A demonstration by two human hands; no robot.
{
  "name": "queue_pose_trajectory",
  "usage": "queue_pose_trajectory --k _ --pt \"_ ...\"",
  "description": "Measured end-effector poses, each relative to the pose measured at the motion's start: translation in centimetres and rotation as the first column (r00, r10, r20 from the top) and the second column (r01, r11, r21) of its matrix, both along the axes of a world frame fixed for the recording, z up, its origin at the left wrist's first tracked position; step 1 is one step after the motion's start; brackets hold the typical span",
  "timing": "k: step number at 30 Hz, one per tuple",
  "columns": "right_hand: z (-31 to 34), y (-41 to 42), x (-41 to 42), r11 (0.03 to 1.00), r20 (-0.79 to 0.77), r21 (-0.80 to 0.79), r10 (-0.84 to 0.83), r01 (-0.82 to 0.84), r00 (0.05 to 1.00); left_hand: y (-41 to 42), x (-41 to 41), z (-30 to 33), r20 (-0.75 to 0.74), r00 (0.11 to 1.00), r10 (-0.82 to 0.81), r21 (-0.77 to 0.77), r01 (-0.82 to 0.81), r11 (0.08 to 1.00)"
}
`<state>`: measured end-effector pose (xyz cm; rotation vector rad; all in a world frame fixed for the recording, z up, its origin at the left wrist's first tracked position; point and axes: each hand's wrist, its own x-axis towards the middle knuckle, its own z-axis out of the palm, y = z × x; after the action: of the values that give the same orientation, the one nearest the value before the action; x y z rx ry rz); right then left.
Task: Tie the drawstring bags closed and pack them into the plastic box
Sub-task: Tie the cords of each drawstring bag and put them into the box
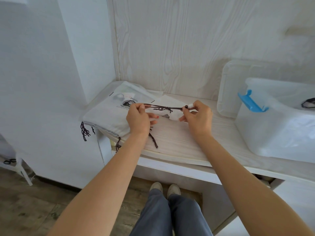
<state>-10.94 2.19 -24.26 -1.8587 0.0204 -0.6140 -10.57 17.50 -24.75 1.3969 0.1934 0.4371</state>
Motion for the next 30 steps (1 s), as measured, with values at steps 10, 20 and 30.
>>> queue_pose_trajectory --k 10,20,30 --pt "0.4 0.3 -0.4 0.835 0.034 -0.548 -0.031 0.045 0.999 -0.6 0.0 0.1 0.035 0.989 -0.147 0.083 0.143 0.986" --pt "3.2 2.1 1.6 0.39 -0.19 -0.91 -0.097 -0.139 0.977 -1.3 0.2 1.7 0.049 0.986 -0.159 0.166 0.149 0.975" --pt "12.1 -1.2 1.5 0.876 -0.202 -0.476 -0.025 -0.076 0.979 -2.1 1.9 7.5 -0.09 0.983 -0.16 0.344 0.181 0.921"
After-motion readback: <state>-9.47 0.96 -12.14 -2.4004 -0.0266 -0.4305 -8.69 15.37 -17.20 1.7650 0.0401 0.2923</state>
